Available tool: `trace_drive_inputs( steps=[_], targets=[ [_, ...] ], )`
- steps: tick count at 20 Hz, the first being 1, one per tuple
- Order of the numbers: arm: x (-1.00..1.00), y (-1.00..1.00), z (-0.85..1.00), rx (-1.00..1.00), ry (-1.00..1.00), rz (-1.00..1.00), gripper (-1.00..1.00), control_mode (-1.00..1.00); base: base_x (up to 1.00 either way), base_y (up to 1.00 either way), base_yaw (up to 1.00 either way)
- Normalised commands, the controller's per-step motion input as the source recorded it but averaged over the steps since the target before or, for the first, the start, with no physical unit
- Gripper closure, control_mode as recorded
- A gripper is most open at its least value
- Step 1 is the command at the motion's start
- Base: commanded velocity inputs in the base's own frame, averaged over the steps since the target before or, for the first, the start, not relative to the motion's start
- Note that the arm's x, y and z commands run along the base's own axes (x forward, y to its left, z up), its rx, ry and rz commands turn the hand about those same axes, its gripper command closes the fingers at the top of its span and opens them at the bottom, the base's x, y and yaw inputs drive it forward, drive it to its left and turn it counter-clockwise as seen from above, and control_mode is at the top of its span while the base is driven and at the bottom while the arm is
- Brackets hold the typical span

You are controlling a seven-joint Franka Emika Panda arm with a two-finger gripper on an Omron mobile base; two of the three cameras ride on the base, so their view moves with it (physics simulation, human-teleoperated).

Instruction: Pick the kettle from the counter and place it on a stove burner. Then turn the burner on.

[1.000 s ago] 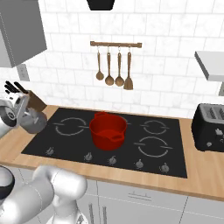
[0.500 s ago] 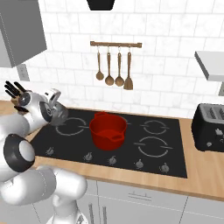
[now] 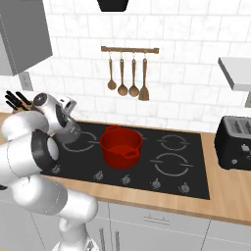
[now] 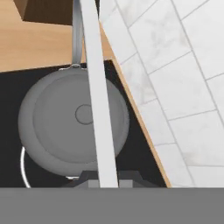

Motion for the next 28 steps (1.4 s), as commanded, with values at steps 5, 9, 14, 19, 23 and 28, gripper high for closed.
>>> trace_drive_inputs(
  steps=[5, 9, 14, 19, 23, 28],
  targets=[
    [0.34, -0.20, -0.25, -0.07, 0.02, -0.02, 1.00, -1.00, 0.00, 0.00, 0.00],
    [0.56, -0.17, -0.19, -0.03, 0.00, -0.01, 1.00, -1.00, 0.00, 0.00, 0.00],
    [0.07, -0.03, -0.10, 0.00, 0.04, 0.00, 1.00, -1.00, 0.00, 0.00, 0.00],
    [0.12, -0.01, -0.41, 0.00, 0.07, 0.00, 1.00, -1.00, 0.00, 0.00, 0.00],
    [0.16, -0.01, -0.37, 0.00, 0.13, 0.00, 1.00, -1.00, 0.00, 0.00, 0.00],
    [0.03, 0.00, -0.24, -0.01, 0.18, 0.00, 1.00, -1.00, 0.00, 0.00, 0.00]
  ],
)
